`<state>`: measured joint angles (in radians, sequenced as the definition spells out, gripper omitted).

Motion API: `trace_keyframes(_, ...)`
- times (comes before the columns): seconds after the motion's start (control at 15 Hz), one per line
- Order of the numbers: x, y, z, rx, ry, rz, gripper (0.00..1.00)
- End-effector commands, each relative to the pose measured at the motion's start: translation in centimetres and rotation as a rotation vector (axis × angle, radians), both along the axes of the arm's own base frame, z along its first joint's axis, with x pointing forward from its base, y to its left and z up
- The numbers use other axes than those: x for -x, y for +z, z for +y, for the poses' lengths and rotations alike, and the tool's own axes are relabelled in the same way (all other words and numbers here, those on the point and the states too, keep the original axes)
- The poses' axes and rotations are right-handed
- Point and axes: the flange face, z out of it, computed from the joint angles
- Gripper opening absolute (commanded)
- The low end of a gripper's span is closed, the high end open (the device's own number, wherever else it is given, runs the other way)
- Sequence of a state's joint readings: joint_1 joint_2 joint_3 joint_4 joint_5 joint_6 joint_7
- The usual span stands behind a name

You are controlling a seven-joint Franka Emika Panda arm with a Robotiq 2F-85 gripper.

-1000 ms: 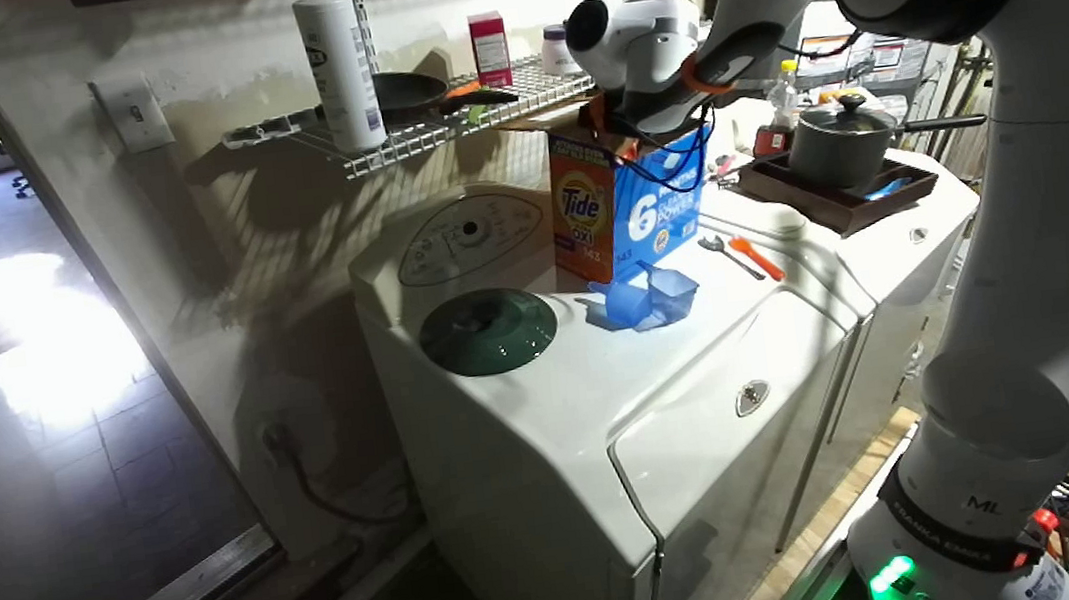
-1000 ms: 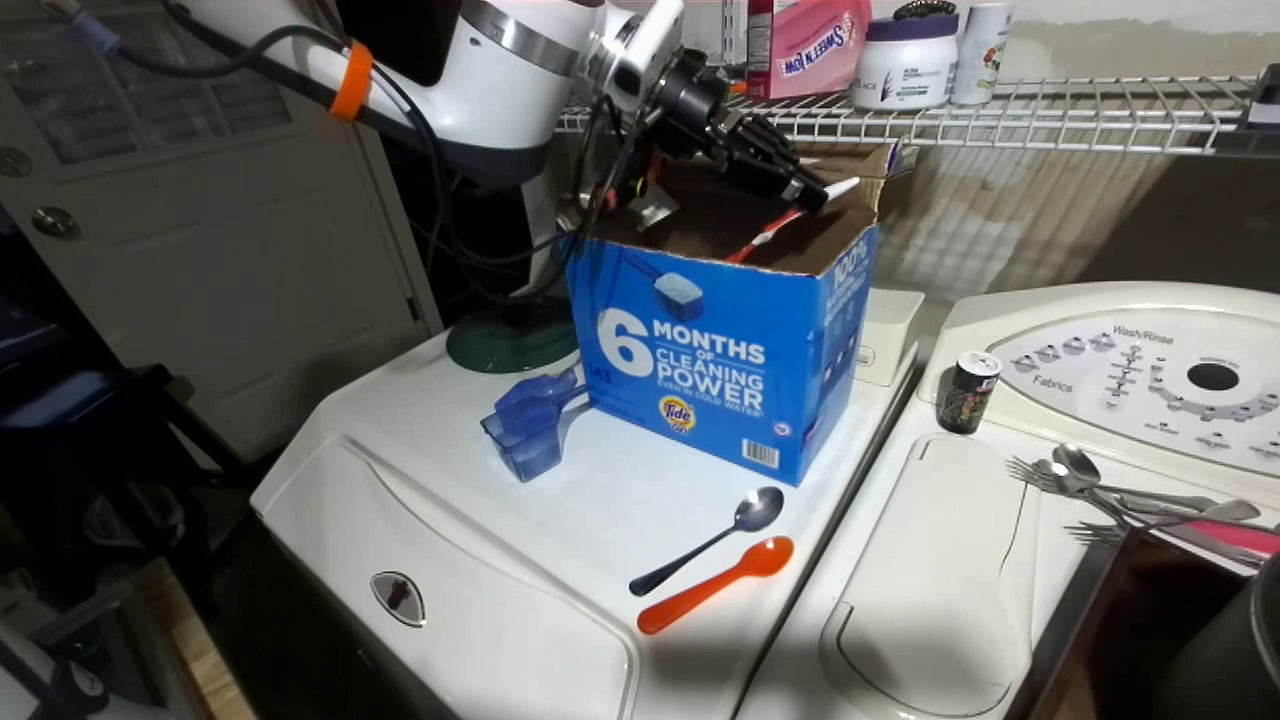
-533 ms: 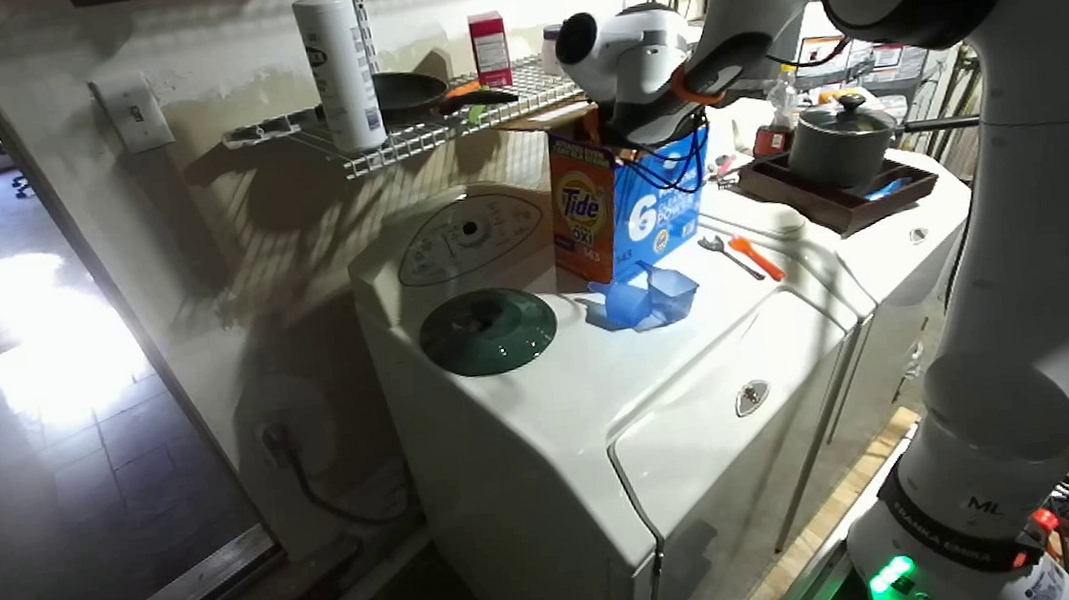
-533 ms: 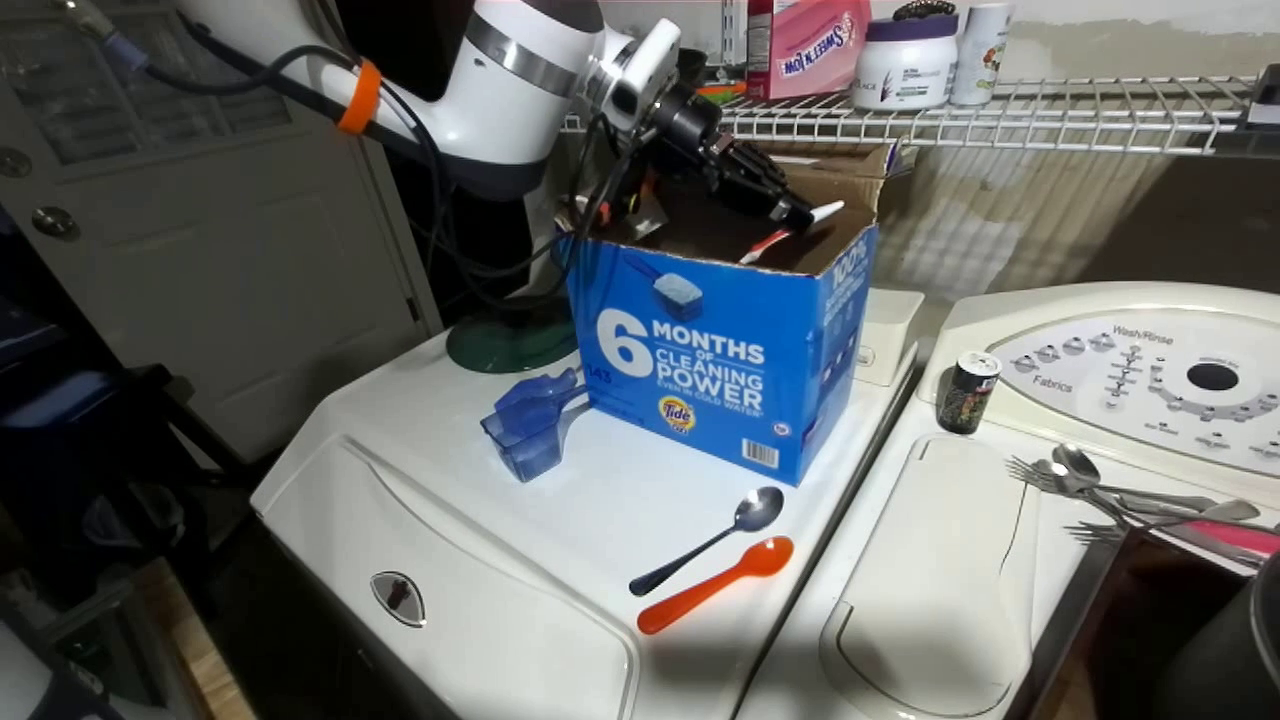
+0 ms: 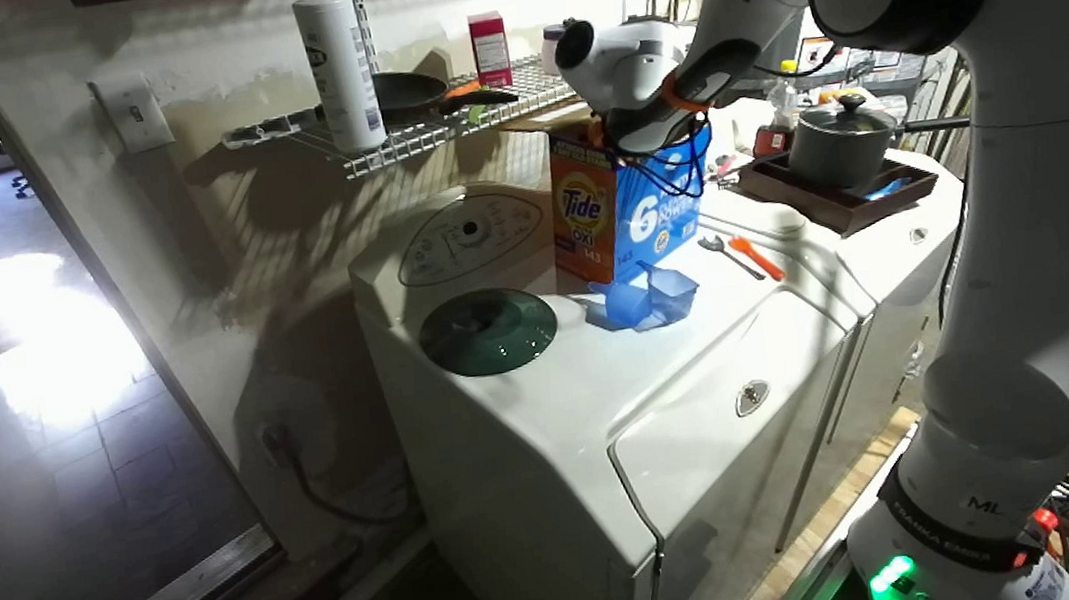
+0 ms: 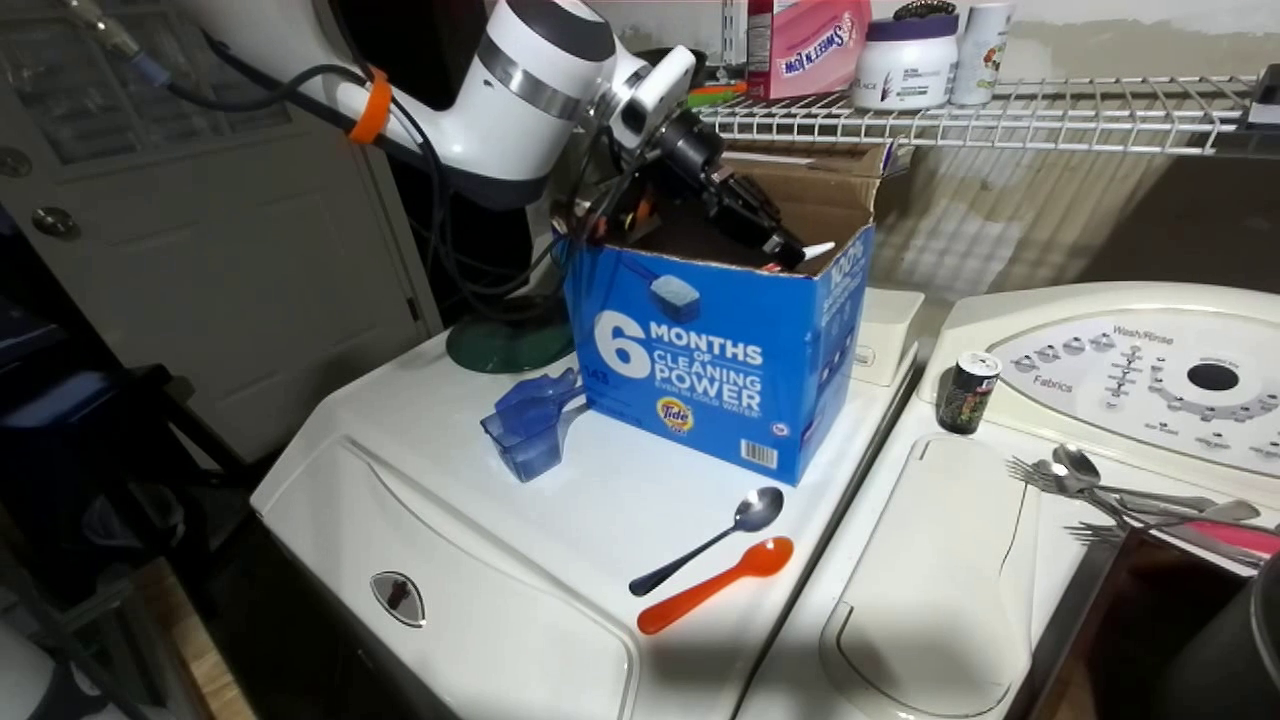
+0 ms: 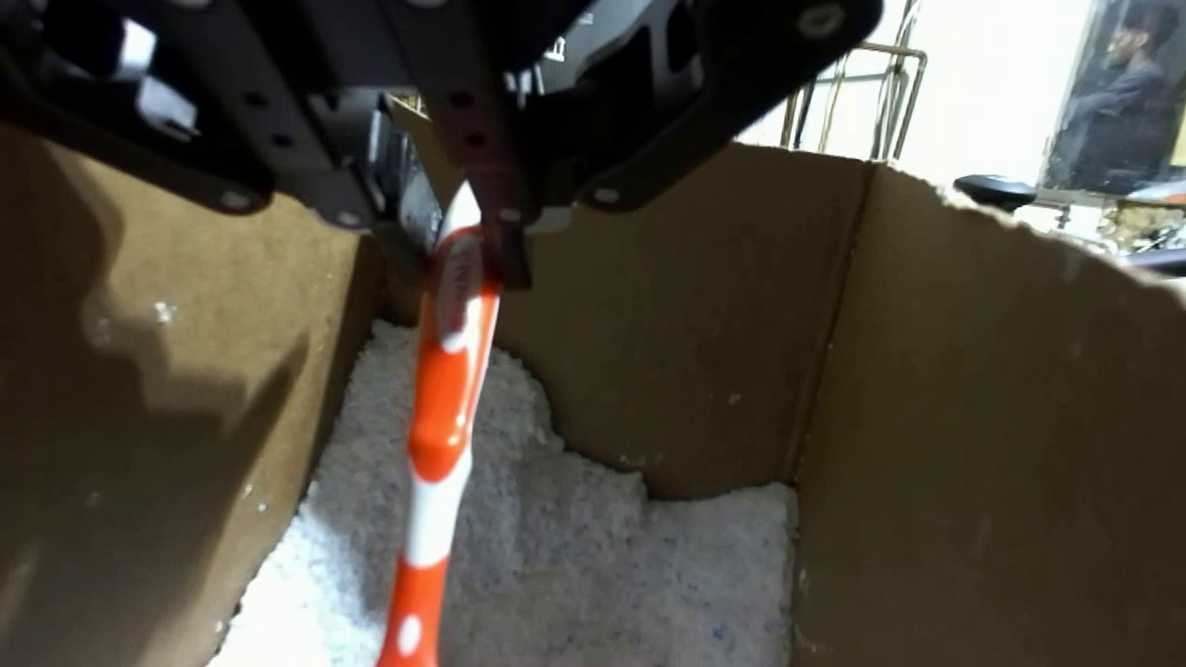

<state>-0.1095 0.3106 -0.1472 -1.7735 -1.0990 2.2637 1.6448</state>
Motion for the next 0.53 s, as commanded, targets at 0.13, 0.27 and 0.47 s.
trace_keyframes(0.13, 0.1, -3.8, 1.4, -0.042, -0.024, 0.113, 0.05)
trace_keyframes(0.27, 0.0, -3.9, 1.3, -0.062, -0.011, 0.132, 0.05)
trace_keyframes(0.47, 0.1, -0.8, 0.0, -0.036, -0.004, 0.081, 0.19)
